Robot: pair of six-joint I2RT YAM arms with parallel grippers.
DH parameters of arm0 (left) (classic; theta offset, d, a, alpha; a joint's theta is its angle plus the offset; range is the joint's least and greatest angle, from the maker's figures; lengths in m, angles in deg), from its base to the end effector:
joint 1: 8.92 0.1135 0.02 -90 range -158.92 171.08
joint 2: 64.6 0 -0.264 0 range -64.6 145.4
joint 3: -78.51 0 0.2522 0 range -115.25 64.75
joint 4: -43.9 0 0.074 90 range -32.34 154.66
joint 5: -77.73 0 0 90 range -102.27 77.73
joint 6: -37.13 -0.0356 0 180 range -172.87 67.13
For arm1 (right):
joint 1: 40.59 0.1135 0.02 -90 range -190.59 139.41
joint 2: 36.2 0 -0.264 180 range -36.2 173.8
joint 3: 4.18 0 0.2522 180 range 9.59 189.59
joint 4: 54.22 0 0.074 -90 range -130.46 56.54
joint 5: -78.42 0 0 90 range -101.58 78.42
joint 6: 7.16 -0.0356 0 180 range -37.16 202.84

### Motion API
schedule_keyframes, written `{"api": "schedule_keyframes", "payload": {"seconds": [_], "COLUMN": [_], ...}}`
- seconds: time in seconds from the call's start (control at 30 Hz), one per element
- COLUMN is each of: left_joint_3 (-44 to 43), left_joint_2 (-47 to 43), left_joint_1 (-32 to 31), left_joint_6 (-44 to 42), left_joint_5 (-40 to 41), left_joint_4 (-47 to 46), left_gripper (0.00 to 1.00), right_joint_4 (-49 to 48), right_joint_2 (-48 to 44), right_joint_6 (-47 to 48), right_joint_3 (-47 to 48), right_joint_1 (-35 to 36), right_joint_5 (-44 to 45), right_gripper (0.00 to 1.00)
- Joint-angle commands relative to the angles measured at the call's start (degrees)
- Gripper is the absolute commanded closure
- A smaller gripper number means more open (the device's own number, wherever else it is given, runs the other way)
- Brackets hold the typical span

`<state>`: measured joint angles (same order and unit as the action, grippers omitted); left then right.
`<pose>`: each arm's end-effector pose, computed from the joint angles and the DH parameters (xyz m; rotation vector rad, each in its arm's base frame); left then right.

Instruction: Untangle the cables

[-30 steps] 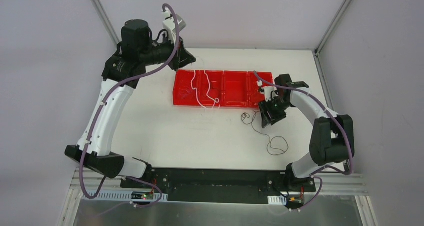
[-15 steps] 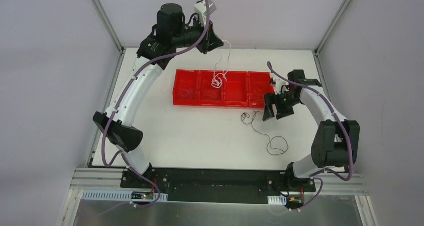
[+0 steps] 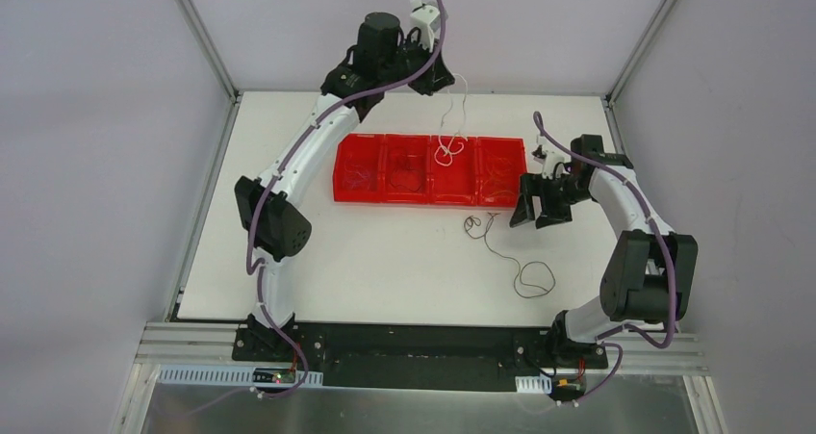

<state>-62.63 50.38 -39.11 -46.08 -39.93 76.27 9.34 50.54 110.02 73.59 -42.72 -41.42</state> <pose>0.3917 -0.2470 0.4526 0.7144 1.5930 -0.8830 0.2860 0.0071 0.2377 -0.6834 2.5738 0.5825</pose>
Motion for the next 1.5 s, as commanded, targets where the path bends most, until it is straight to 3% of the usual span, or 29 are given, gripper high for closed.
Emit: {"api": "schedule_keyframes", "payload": {"seconds": [0.0,0.27,0.57,0.77,0.87,1.07,1.17,1.47], "left_joint_3": [-1.18,7.39,16.15,15.61,15.31,21.20,26.63,38.24], "left_joint_2": [1.63,4.29,6.82,4.54,1.48,-8.49,-14.46,-28.33], "left_joint_1": [-1.33,-1.88,-3.98,-3.91,-3.36,2.20,5.04,10.57], "left_joint_6": [-0.15,-0.48,0.62,-0.80,-1.68,1.80,3.10,4.09], "left_joint_5": [4.08,8.35,7.57,5.73,5.90,1.76,1.03,2.55], "left_joint_4": [-4.92,-7.98,-8.48,-6.24,-3.90,-0.30,-0.07,1.99], "left_gripper": [1.00,1.00,1.00,0.46,0.31,0.14,0.12,0.06], "right_joint_4": [0.86,2.25,4.23,7.97,9.67,16.77,18.17,6.07], "right_joint_2": [-2.82,-1.98,-1.16,-1.62,-2.62,-6.13,-7.37,-2.97], "right_joint_6": [-0.09,1.76,4.07,8.16,9.68,17.67,19.84,10.17], "right_joint_3": [0.49,0.26,-0.12,-0.88,-1.20,-1.88,-3.61,-7.76], "right_joint_1": [-1.40,-2.68,-3.23,-3.19,-3.14,-2.96,-1.07,11.24], "right_joint_5": [-2.71,-3.55,-3.37,0.67,3.26,7.61,9.24,12.23], "right_gripper": [0.17,0.17,0.18,0.22,0.22,0.21,0.21,0.26]}}
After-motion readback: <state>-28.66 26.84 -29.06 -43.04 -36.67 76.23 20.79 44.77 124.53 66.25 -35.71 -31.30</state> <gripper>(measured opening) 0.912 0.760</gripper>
